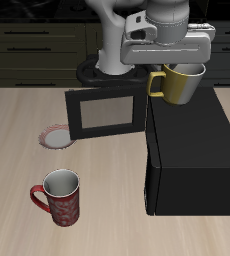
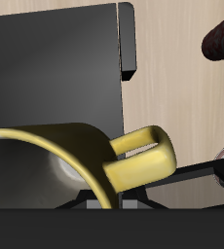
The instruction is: Open the microwave and place the white and yellow mug in it
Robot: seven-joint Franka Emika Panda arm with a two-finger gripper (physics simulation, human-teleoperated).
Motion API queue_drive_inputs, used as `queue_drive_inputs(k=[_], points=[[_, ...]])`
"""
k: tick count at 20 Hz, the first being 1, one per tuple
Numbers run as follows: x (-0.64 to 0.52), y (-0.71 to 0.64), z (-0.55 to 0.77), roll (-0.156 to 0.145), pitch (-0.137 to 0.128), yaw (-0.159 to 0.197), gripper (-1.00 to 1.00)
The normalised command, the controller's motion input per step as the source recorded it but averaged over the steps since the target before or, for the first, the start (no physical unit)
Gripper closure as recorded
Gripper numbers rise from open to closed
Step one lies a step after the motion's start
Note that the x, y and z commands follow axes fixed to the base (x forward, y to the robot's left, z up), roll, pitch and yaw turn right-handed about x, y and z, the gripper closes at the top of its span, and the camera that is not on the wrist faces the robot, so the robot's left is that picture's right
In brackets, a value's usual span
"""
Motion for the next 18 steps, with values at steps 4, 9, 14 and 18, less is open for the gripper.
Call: queue_drive_inputs(k=[4, 9, 14, 18], points=[[-0.14, -0.58, 0.27, -0.044, -0.05, 0.015, 1.0], [-0.12, -0.59, 0.17, -0.033, -0.032, 0.03, 1.0], [-0.12, -0.42, 0.08, -0.015, -0.018, 0.019, 1.0], [-0.12, -0.6, 0.02, -0.039, 0.001, 0.012, 1.0]])
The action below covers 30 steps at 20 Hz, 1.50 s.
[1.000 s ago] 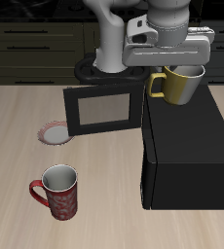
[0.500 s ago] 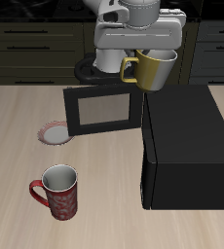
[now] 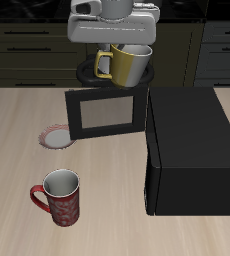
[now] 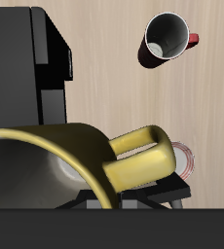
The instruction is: Open the microwave and place the white and yellow mug in it
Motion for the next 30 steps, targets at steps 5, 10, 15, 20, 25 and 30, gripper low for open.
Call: queue_drive_inputs(k=[5, 10, 15, 20, 25, 30], points=[[-0.03, -0.49, 0.01, -0.04, -0.001, 0.047, 1.0], [-0.02, -0.42, 0.0, -0.022, 0.01, 0.016, 1.0], [0.0, -0.27, -0.02, -0.024, 0.003, 0.0, 1.0], [0.07, -0.2, -0.09, 0.002, 0.034, -0.016, 1.0], [0.04, -0.02, -0.1, 0.043, 0.021, -0.004, 1.0], [-0.01, -0.11, -0.04, 0.028, 0.001, -0.037, 1.0]])
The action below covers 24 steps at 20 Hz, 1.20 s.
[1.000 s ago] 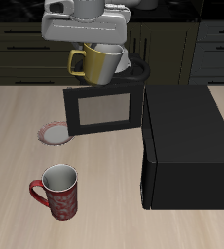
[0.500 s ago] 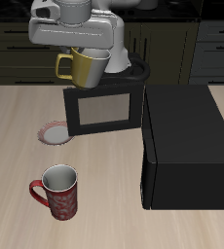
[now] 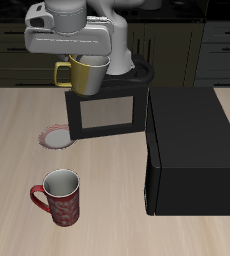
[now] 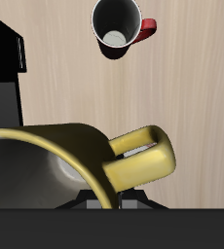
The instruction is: Open the microwave and place the white and yellow mug in it
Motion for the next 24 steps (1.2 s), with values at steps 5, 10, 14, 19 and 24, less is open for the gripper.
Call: queue_drive_inputs(k=[5, 10, 14, 19, 24], points=[[-0.04, -0.05, -0.06, 0.073, 0.009, -0.061, 1.0], [-0.01, -0.19, -0.1, 0.064, 0.008, -0.064, 1.0], [0.02, -0.19, -0.18, 0.088, 0.05, -0.096, 1.0], [0.01, -0.16, -0.12, 0.036, 0.01, -0.058, 1.0], [0.03, -0.17, -0.22, 0.088, 0.044, -0.091, 1.0]])
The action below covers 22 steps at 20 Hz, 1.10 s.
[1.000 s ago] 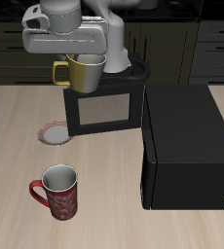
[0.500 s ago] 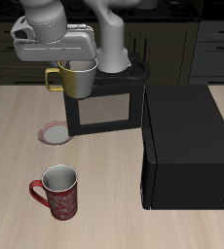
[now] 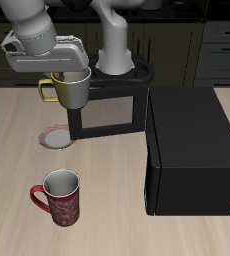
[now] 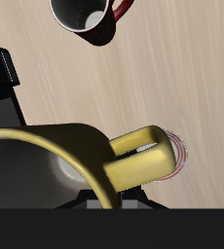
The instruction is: Open the microwave and place the white and yellow mug in it
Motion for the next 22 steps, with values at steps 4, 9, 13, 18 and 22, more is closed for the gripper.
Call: queue_drive_inputs(k=[4, 9, 13, 18, 22], points=[[0.02, -0.13, -0.23, 0.064, 0.051, -0.064, 1.0], [0.05, -0.04, -0.24, 0.087, 0.062, -0.05, 1.0], [0.01, -0.02, -0.25, 0.044, 0.07, -0.05, 1.0], [-0.03, 0.1, -0.19, 0.049, 0.048, -0.042, 1.0], [-0.01, 0.21, -0.16, 0.065, 0.05, -0.051, 1.0]])
